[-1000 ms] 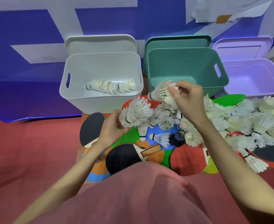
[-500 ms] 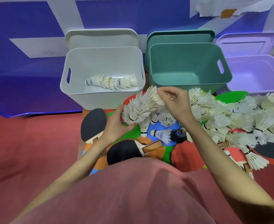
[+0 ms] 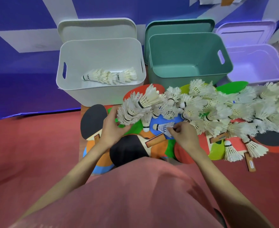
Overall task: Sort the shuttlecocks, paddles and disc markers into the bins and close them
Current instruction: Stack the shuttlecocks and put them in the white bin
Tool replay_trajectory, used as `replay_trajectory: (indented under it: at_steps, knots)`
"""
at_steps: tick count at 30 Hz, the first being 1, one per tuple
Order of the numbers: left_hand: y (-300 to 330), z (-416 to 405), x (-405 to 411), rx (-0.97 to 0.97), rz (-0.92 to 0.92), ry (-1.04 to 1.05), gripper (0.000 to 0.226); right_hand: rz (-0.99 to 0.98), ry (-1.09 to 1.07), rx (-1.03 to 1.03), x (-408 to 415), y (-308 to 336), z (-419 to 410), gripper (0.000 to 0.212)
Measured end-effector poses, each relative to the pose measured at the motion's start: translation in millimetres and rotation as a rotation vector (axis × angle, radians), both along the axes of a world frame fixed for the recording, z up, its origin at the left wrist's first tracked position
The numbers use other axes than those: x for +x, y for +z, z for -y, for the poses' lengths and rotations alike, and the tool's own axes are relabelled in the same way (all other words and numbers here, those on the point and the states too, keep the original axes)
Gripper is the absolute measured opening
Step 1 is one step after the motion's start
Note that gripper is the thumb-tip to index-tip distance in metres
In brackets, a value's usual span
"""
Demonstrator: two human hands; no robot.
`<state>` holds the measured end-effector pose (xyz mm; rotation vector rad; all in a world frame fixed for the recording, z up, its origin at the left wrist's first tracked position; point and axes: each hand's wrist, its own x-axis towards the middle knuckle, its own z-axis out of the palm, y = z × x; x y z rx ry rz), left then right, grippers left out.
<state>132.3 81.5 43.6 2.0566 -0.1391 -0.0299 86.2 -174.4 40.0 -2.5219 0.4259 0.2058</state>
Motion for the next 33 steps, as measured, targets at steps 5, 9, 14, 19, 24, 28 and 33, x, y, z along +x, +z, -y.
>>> replay_trajectory:
  at_steps: [5,9,14,19,24,28,33]
  knots:
    - [0.9,-5.8,0.1,0.004,0.014,-0.018,0.052,-0.108,-0.021,-0.1,5.6,-6.8,-8.1,0.037]
    - [-0.1,-10.4,1.9,0.009,0.006,-0.024,0.052,-0.022,-0.026,0.003,5.3,10.7,-8.1,0.017]
    - [0.8,-12.6,4.2,-0.004,0.002,-0.031,0.052,0.382,-0.07,0.151,3.2,68.2,-8.9,0.014]
    - [3.6,-14.9,7.6,-0.019,-0.005,-0.052,0.051,0.679,0.02,0.117,22.4,98.0,-9.2,0.011]
    - [5.7,-19.4,9.2,-0.069,-0.009,-0.048,0.05,0.547,0.358,0.038,41.0,101.0,-9.5,0.016]
    - [7.7,-18.9,11.3,-0.029,0.03,-0.101,0.052,0.474,0.514,0.112,51.0,96.8,-18.8,0.016]
    - [6.1,-16.4,14.2,-0.056,0.019,-0.077,0.06,0.448,0.527,0.208,63.0,94.8,-26.4,0.008]
